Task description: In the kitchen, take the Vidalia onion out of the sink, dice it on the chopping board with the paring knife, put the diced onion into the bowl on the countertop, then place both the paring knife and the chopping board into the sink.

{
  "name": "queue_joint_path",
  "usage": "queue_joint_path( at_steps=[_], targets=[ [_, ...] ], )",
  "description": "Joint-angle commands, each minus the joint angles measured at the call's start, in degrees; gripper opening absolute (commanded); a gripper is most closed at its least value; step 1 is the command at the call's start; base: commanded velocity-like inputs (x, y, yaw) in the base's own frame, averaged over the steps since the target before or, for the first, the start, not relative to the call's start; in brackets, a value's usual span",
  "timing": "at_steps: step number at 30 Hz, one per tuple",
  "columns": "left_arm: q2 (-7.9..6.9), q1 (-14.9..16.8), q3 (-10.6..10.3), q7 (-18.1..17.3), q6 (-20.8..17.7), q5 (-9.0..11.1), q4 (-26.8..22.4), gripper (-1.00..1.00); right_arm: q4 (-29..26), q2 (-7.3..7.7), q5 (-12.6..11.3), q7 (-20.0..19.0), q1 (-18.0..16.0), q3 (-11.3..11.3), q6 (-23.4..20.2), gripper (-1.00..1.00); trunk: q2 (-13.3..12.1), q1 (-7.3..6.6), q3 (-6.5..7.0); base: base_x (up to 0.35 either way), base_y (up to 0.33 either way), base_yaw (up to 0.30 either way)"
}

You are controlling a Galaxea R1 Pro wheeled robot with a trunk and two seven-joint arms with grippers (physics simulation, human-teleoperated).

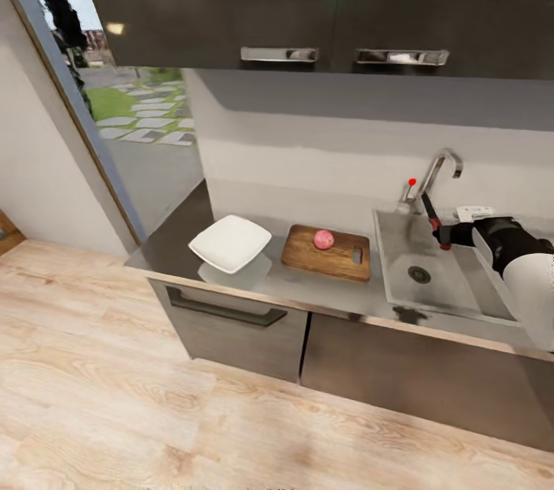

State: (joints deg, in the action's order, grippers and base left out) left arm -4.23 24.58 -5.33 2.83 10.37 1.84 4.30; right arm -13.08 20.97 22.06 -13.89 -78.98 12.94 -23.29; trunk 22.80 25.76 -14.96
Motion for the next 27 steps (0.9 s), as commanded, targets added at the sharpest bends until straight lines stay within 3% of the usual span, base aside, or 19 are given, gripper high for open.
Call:
queue_joint_path(
  at_steps=[1,8,14,18,24,27],
  targets=[
    [0.05,0.1,-0.5,0.2,0.4,0.2,0.3,1.0,-0.1,-0.15,0.6,-0.2,0.0,0.4,-0.3,-1.0,0.1,0.02,-0.05,-0.136,0.12,0.228],
    [0.06,0.1,-0.5,0.2,0.4,0.2,0.3,1.0,-0.1,-0.47,0.6,0.3,0.0,0.4,-0.3,-1.0,0.1,0.02,0.39,-0.083,0.075,0.228],
    [0.1,0.1,-0.5,0.2,0.4,0.2,0.3,1.0,-0.1,-1.7,0.6,1.1,0.0,0.3,-0.3,-1.0,0.1,0.02,0.76,-0.006,0.004,0.228],
    [0.1,0.1,-0.5,0.2,0.4,0.2,0.3,1.0,-0.6,-3.65,0.7,3.7,0.0,0.3,-0.3,-1.0,0.1,0.02,1.01,0.0,0.0,0.228],
    [0.1,0.1,-0.5,0.2,0.4,0.2,0.3,1.0,-1.2,-5.0,0.8,5.5,0.0,0.3,-0.2,-1.0,0.1,0.02,1.38,0.0,0.0,0.228],
    [0.1,0.1,-0.5,0.2,0.4,0.2,0.3,1.0,-1.4,-6.81,0.9,11.0,0.0,-0.5,0.0,-1.0,0.1,0.02,1.57,0.0,0.0,0.228]
  ],
)
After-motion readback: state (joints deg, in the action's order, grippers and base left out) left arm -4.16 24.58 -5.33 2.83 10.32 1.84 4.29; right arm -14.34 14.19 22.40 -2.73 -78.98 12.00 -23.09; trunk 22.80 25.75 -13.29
